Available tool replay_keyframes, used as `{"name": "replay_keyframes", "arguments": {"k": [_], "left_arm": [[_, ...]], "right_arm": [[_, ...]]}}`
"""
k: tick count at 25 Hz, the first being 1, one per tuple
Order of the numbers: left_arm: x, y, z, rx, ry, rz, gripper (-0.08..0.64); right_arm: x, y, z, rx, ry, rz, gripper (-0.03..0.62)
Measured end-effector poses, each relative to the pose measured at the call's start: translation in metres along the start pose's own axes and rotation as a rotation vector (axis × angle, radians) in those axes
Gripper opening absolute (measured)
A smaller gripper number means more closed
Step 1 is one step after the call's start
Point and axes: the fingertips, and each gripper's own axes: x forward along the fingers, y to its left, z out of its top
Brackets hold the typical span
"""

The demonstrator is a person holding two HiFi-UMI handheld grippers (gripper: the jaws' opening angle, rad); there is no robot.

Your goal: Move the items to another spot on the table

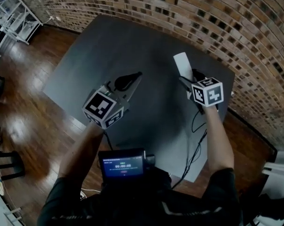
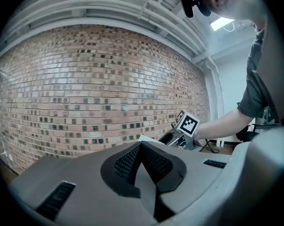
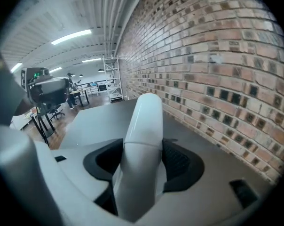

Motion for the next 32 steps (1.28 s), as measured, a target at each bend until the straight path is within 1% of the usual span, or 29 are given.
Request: {"name": "replay_keyframes", "arguments": {"k": [7, 14, 18, 24, 28, 32], "left_arm": [[-0.111, 0.025, 0.023, 0.012, -0.029, 0.11, 0.003], [-0.219, 0.046, 0.041, 0.037, -0.07, 0.211, 0.003], [-0.281, 0.059, 0.044, 0.05, -0.077, 0.268, 0.003], [-0.373, 0.078, 0.042, 0.064, -0.093, 0.379, 0.003], [-0.429, 0.089, 0.044, 0.073, -0.099, 0.448, 0.003], [-0.474, 0.095, 0.047, 0.082, -0.107, 0.497, 0.003]], "right_arm": [[0.011, 0.113, 0.05, -0.081, -0.02, 0.084, 0.27], [0.025, 0.223, 0.088, -0.158, -0.044, 0.157, 0.27], [0.037, 0.283, 0.103, -0.19, -0.051, 0.2, 0.269], [0.061, 0.376, 0.12, -0.257, -0.042, 0.287, 0.27], [0.077, 0.427, 0.135, -0.292, -0.041, 0.323, 0.27], [0.087, 0.475, 0.148, -0.314, -0.041, 0.362, 0.27]]}}
